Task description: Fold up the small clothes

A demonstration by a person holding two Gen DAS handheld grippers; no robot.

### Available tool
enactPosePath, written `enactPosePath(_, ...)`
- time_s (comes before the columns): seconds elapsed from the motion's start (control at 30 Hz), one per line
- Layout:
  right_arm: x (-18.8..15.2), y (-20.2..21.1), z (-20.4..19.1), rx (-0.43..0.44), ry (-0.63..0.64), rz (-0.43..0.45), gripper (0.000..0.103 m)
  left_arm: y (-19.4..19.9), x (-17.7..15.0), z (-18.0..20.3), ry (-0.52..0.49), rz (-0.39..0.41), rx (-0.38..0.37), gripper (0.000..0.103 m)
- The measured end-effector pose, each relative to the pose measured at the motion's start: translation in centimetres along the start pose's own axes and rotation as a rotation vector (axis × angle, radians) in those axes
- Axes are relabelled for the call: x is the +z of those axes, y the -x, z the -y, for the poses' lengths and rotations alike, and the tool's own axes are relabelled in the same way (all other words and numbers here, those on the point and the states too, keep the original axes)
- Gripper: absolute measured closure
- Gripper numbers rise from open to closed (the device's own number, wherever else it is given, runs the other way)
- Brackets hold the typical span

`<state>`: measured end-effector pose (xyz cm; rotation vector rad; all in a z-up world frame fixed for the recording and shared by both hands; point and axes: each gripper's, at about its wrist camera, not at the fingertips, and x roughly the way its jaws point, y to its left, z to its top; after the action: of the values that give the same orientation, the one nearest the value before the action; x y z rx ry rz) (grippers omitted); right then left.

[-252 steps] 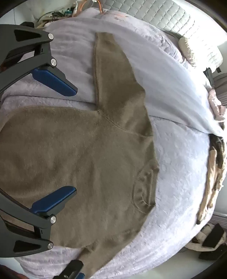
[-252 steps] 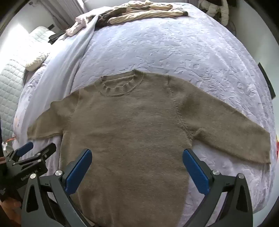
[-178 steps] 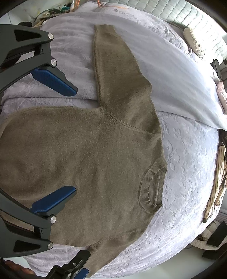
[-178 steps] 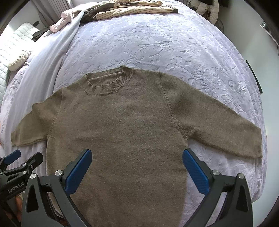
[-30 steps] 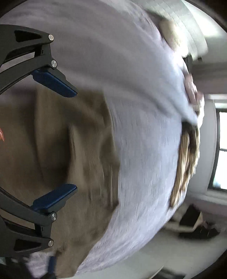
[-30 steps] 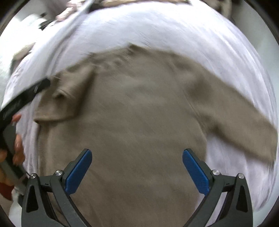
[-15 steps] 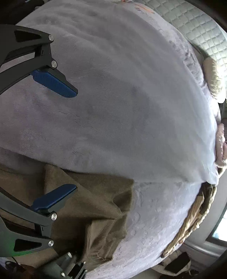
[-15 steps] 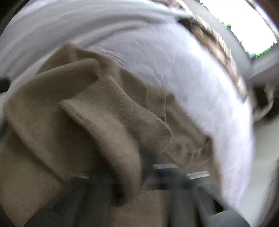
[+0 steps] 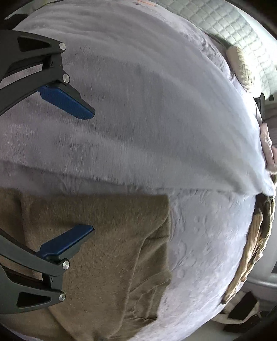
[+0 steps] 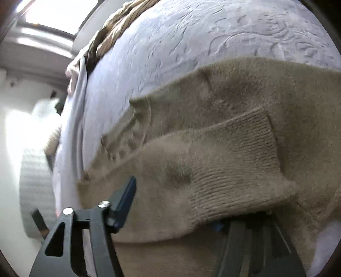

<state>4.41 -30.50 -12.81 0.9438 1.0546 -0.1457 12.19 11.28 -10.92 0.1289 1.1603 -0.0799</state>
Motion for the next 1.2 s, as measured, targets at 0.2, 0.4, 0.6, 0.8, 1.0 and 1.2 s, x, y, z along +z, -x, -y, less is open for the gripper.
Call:
enactPosePath(0.2,1.5,-0.2,-0.2,0.000,-0.066,0.006,0.090,-1.2,0.2,0.4,-0.001,-0.040,0.016,0.003)
enactPosePath(0.4,2.3,-0.5,-0.4,-0.149,0.079,-0.038,0.081,-1.7,3.0,0.7,-0.008,-0.075,-0.158,0.004)
enactPosePath(0.6,0.9,0.8,3.4,0.023,-0.082,-0.022,0.049,-3.4,5.9,3.2,-0.049,-0.107,-0.204,0.093)
enactPosePath(0.8,1.0,0.6,2.6,0.031,-0.136,-0.012,0.095,-3.0,6.3,1.0,-0.038,-0.080,-0.226,0.095)
enactPosePath(1.0,0.4,-0.4,0.8,-0.033,-0.011,-0.015,0.096,-3.8,5.3,-0.9,-0.017,-0.074,-0.277,0.089)
enactPosePath(1.2,-0.3,0.3,3.0,-0.044,-0.071,-0.020,0.079,-0.8,3.9,-1.3,-0.073,0.000,-0.124,0.022)
